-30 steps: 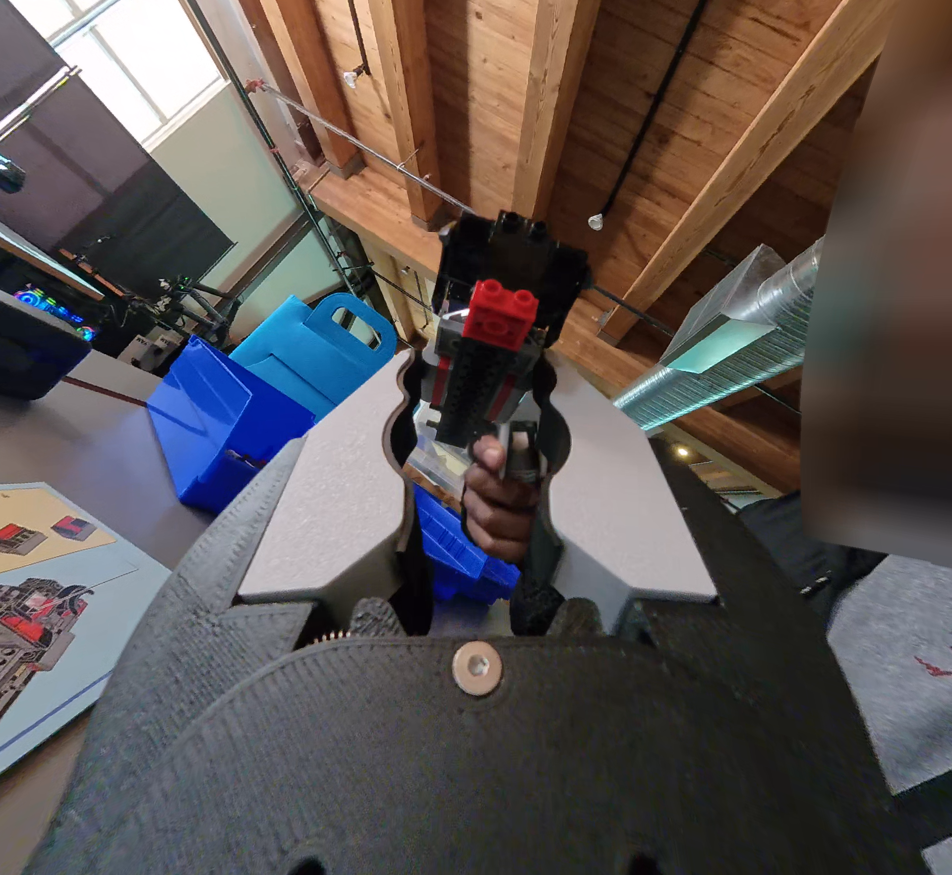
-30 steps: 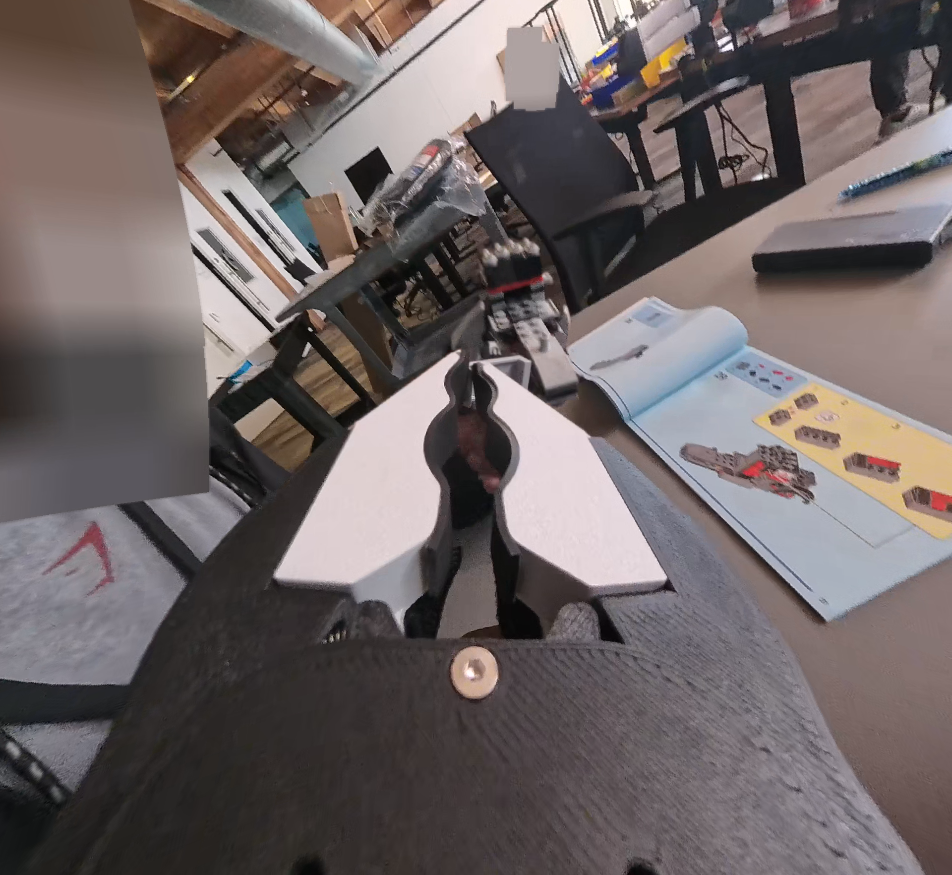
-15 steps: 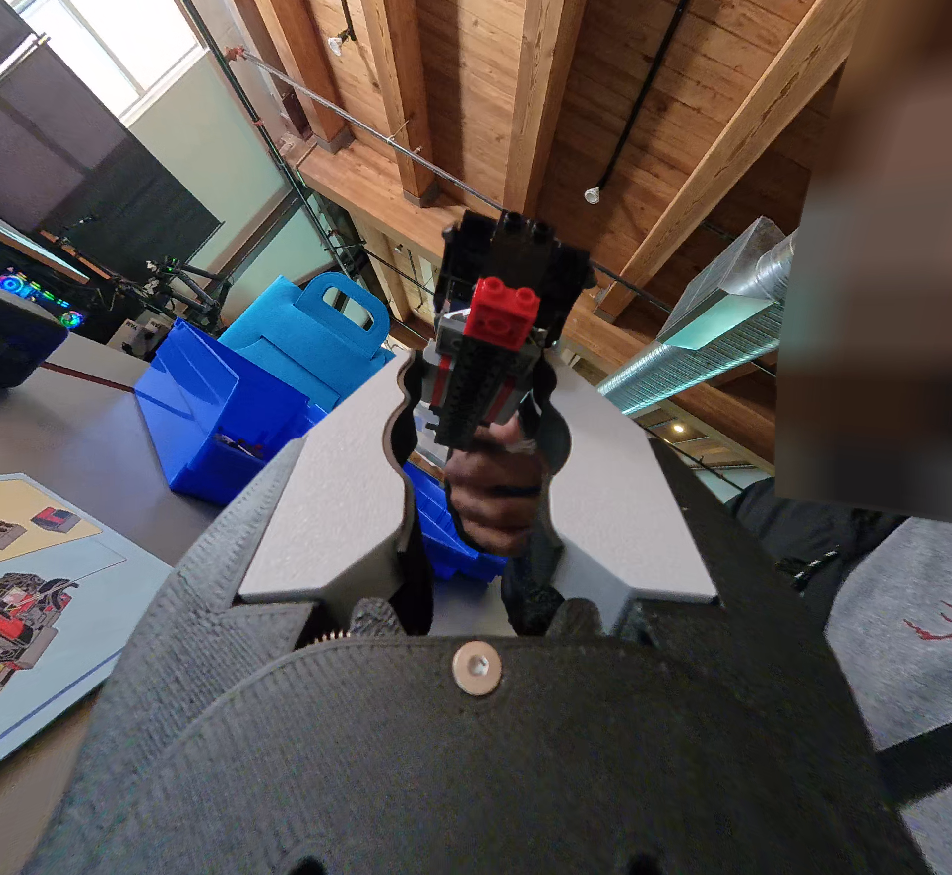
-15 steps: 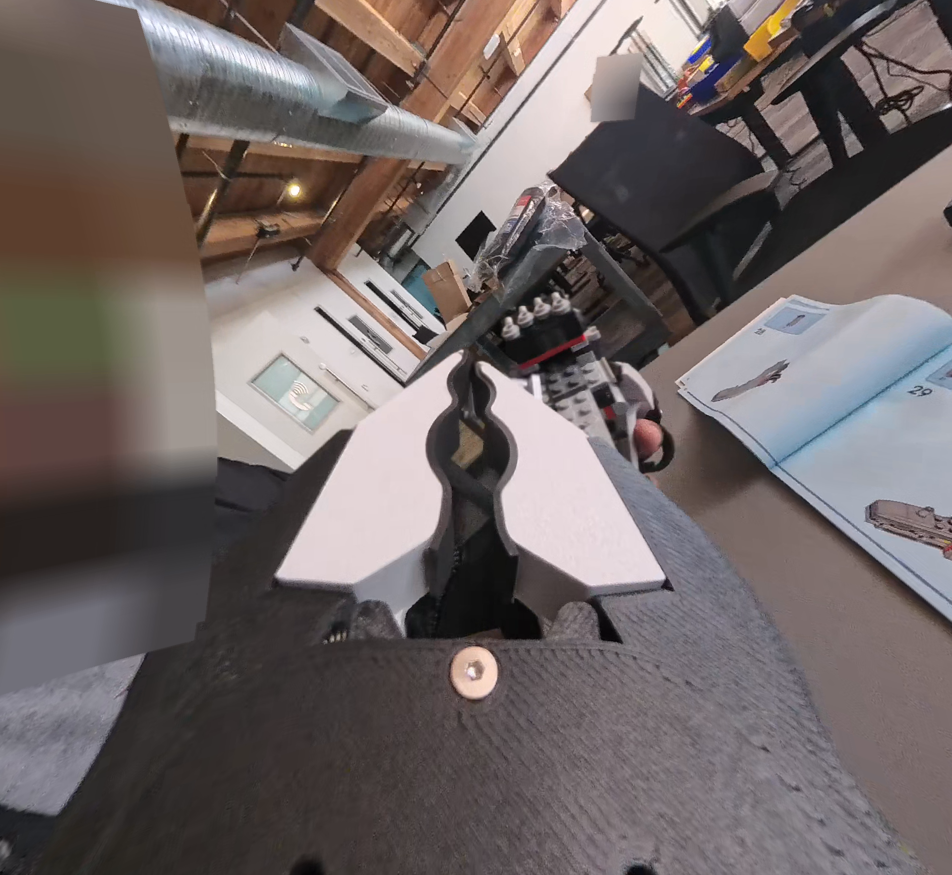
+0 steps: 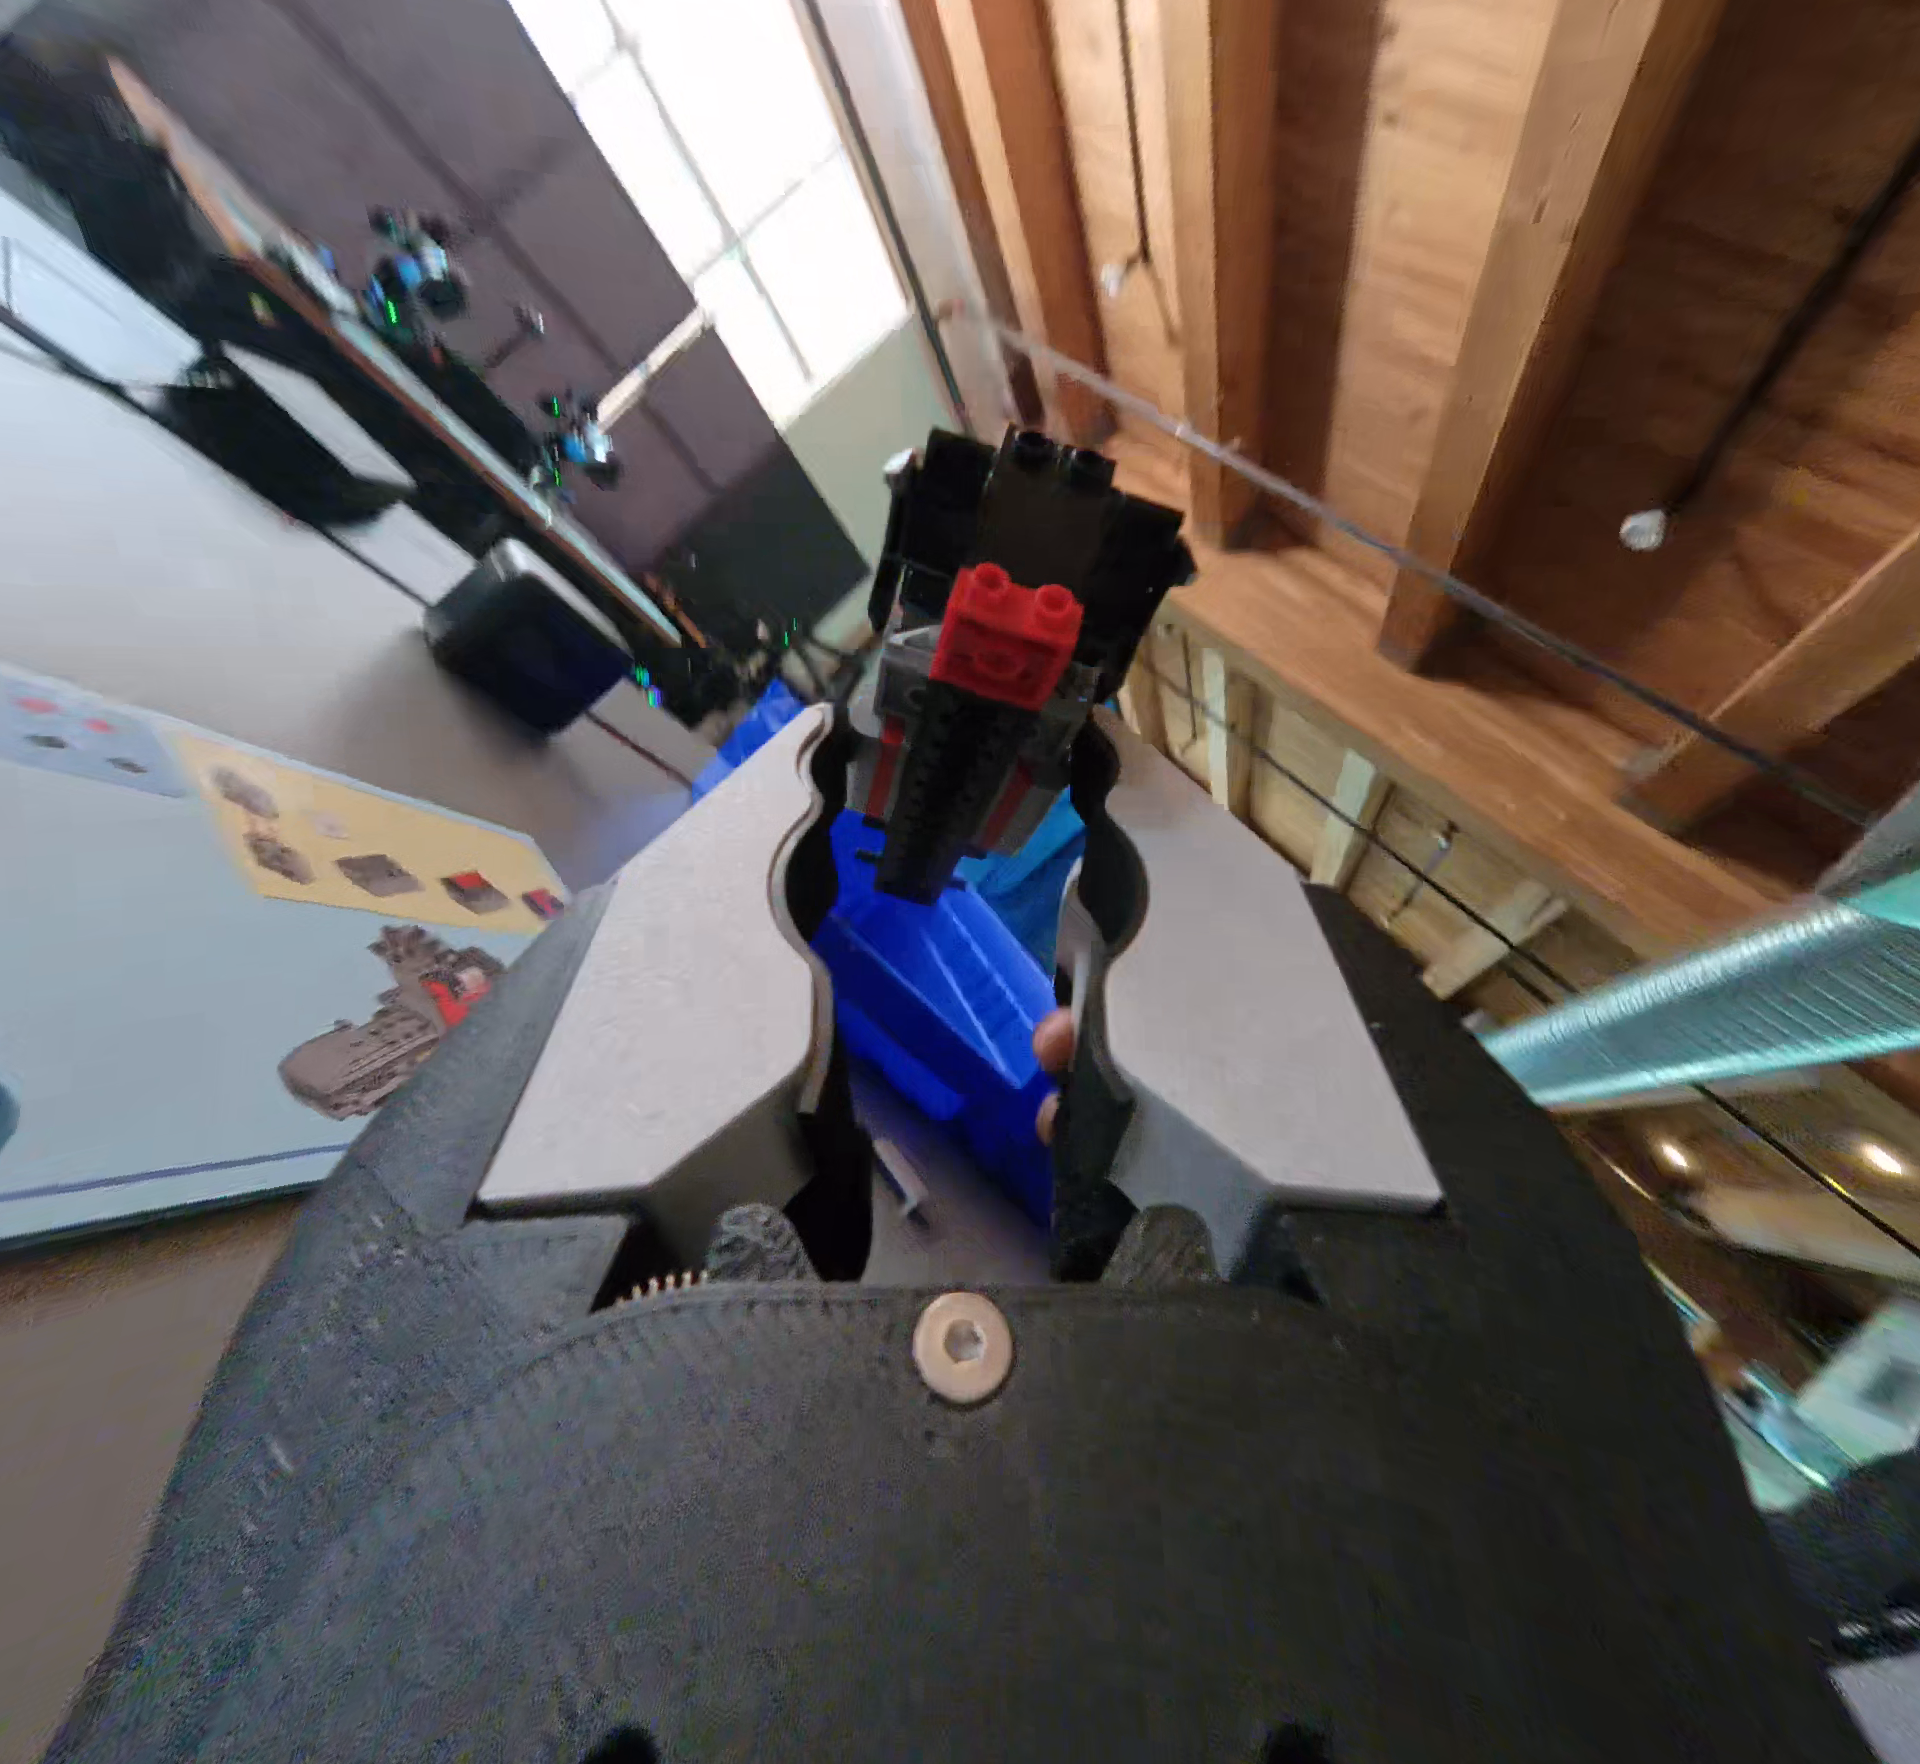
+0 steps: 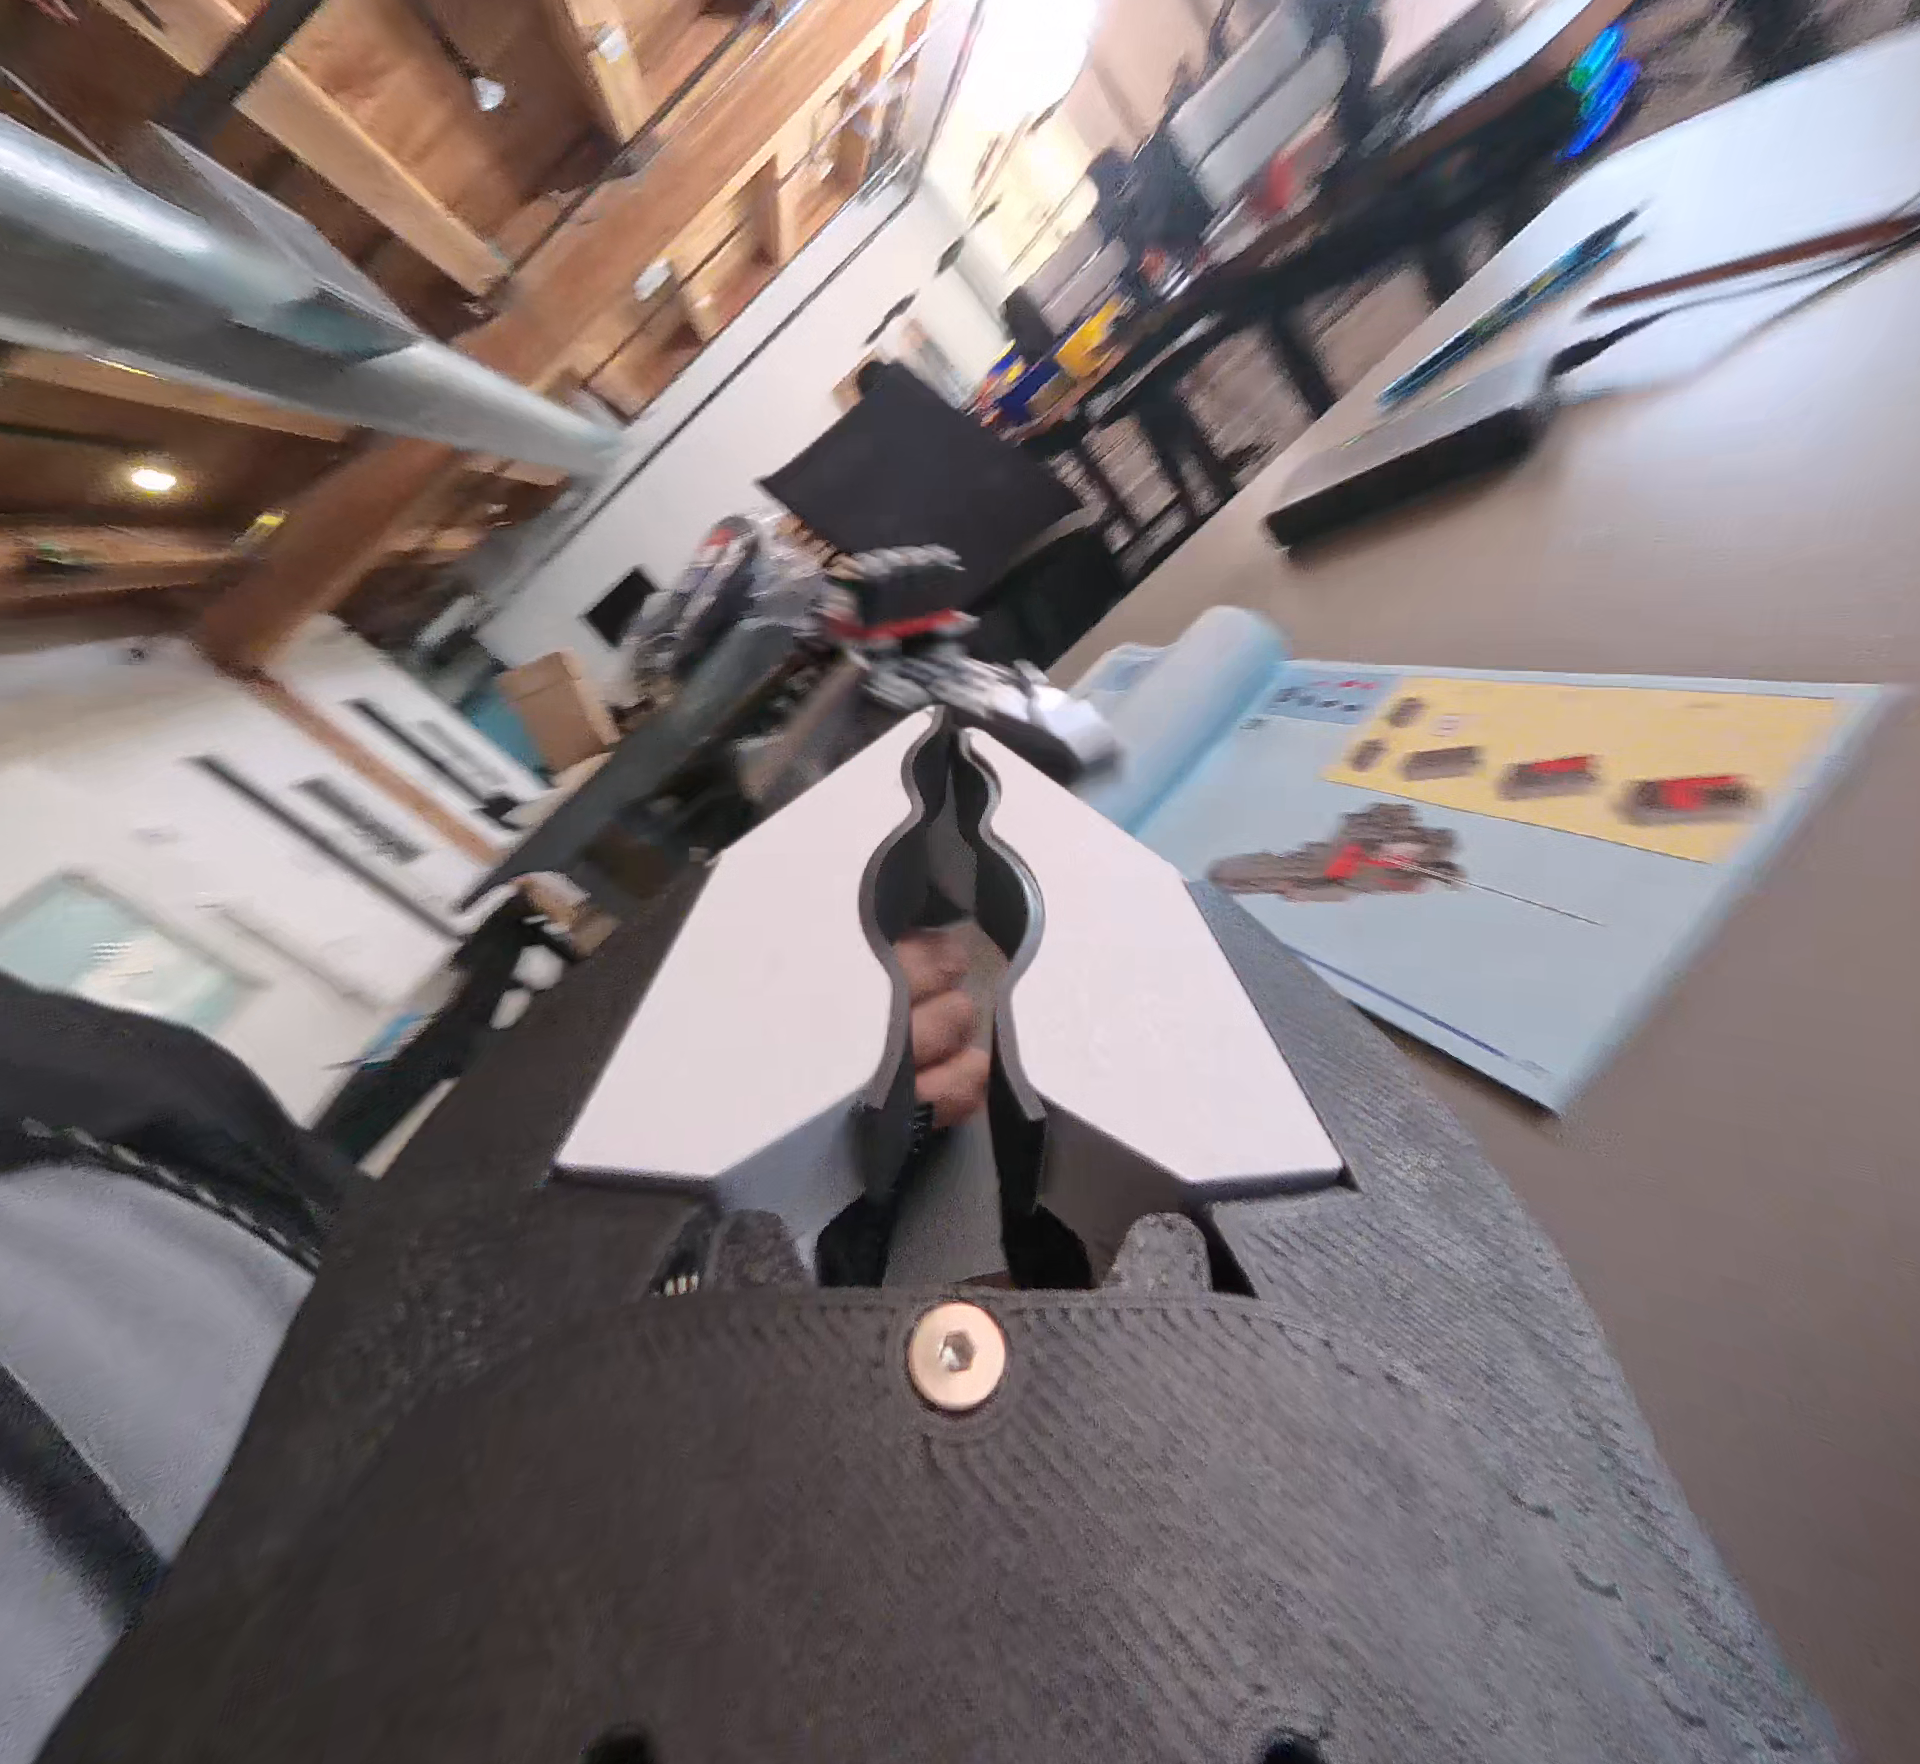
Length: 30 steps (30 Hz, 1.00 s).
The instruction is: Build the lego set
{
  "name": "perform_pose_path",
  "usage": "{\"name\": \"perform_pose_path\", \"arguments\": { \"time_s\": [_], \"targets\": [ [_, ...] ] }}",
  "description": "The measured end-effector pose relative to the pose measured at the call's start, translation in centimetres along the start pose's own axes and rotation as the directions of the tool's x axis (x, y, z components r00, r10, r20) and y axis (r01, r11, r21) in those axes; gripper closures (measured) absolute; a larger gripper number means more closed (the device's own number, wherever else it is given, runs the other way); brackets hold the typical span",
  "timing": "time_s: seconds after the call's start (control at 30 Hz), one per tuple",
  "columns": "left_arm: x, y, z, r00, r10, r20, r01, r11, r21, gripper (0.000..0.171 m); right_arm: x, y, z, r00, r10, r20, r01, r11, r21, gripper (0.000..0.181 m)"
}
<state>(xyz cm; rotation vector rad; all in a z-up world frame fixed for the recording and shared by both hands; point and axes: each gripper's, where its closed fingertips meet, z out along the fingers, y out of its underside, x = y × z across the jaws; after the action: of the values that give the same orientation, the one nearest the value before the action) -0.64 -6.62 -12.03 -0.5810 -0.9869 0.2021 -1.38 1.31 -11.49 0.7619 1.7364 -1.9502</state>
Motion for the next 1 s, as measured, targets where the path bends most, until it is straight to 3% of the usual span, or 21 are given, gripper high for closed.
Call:
{"name": "perform_pose_path", "arguments": {
  "time_s": [0.23,0.37,0.47,0.6,0.7,0.87,1.0],
  "targets": [
    [0.9,1.9,1.0,0.999,0.049,-0.009,-0.05,0.997,-0.06,0.127,0.4,2.3,-1.6,0.999,-0.047,-0.009,0.047,0.999,0.0,0.18],
    [-0.1,1.1,1.2,1.0,-0.015,0.003,0.015,0.999,-0.052,0.127,0.3,4.7,-1.2,0.998,-0.042,0.036,0.046,0.99,-0.135,0.181],
    [-0.6,0.2,0.7,1.0,0.009,0.025,-0.008,1.0,-0.025,0.127,-0.5,7.9,-1.7,0.994,-0.035,0.105,0.067,0.947,-0.314,0.18],
    [-0.4,0.0,0.4,1.0,-0.007,0.01,0.007,1.0,-0.013,0.127,-2.5,12.3,-3.3,0.971,-0.095,0.221,0.199,0.831,-0.52,0.177],
    [0.0,0.3,0.5,1.0,0.022,0.004,-0.021,0.999,-0.027,0.127,-2.8,16.0,-4.4,0.94,-0.212,0.266,0.339,0.665,-0.666,0.166],
    [0.5,0.7,0.3,0.999,0.044,-0.01,-0.044,0.998,-0.042,0.127,-5.4,20.6,-4.9,0.864,-0.257,0.432,0.503,0.472,-0.724,0.156],
    [0.8,0.9,0.3,0.999,0.051,-0.019,-0.052,0.997,-0.056,0.127,-4.8,22.2,-4.6,0.839,-0.326,0.435,0.538,0.376,-0.755,0.162]
  ]
}}
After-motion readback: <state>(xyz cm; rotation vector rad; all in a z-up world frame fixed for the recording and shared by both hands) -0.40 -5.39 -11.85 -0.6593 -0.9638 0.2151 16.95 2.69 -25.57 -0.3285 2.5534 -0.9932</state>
